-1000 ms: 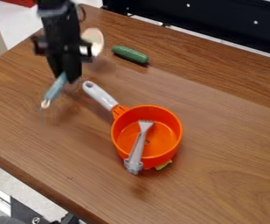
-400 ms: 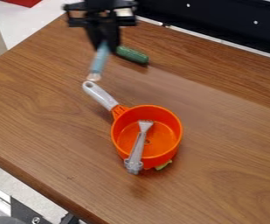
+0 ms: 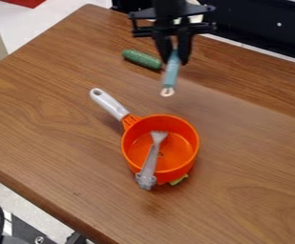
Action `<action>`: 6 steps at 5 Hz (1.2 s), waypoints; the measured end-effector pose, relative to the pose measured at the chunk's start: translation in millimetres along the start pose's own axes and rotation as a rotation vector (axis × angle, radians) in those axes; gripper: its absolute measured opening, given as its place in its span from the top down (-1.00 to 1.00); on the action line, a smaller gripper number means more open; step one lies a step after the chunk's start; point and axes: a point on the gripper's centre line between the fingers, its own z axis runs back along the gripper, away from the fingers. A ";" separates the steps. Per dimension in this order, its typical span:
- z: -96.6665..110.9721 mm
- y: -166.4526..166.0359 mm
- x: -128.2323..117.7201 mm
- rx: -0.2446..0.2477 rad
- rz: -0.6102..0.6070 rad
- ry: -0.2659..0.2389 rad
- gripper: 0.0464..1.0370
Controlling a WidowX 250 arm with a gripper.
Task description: Put the spoon from the left of the red pot to the top of the red pot
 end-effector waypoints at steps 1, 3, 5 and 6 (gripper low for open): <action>-13.5 -15.4 13.6 0.027 -0.026 -0.014 0.66; -48.7 -24.2 23.8 0.056 -0.110 -0.006 0.66; -66.3 -23.3 18.9 0.108 -0.227 0.045 0.66; -66.6 -23.0 18.0 0.108 -0.266 0.051 0.66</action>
